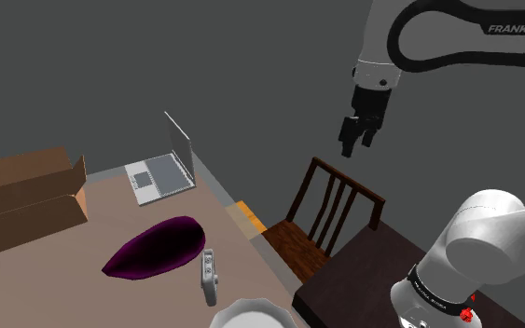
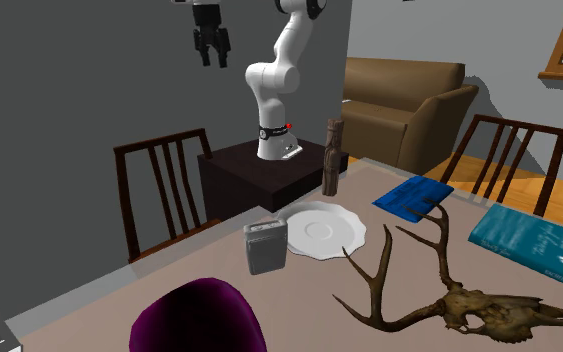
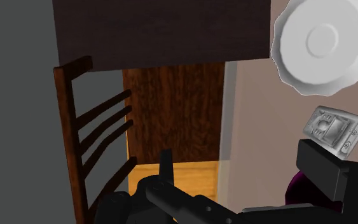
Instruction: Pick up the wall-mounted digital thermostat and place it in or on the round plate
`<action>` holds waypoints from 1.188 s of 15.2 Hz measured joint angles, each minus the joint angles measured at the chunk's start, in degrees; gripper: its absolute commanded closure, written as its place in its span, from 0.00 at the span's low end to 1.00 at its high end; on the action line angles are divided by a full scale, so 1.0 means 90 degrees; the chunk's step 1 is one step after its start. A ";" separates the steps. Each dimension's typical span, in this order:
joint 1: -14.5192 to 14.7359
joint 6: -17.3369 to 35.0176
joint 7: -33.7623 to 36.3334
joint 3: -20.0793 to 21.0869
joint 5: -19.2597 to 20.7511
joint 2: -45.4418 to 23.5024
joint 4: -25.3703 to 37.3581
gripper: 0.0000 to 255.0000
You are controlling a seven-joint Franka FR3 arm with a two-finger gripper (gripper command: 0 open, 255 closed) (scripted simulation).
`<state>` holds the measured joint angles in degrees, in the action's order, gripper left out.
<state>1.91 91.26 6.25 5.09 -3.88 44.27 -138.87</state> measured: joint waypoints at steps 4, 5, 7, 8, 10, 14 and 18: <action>0.0128 0.0708 0.0648 0.0539 -0.0357 -0.0263 -0.0382 0.00; 0.0146 0.0889 0.0784 0.0654 -0.0423 -0.0371 -0.0437 0.00; 0.0199 0.1208 0.1081 0.0903 -0.0562 -0.0565 -0.0520 0.00; 0.0237 0.1388 0.1273 0.1069 -0.0649 -0.0702 -0.0542 0.00; 0.0271 0.1769 0.1613 0.1363 -0.0766 -0.1042 -0.0540 0.00; 0.0275 0.2560 0.2266 0.1915 -0.0874 -0.1815 -0.0475 0.00; 0.0208 0.3266 0.2983 0.2447 -0.0764 -0.2703 -0.0232 0.00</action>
<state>3.77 120.65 33.10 27.11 -10.75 19.95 -140.96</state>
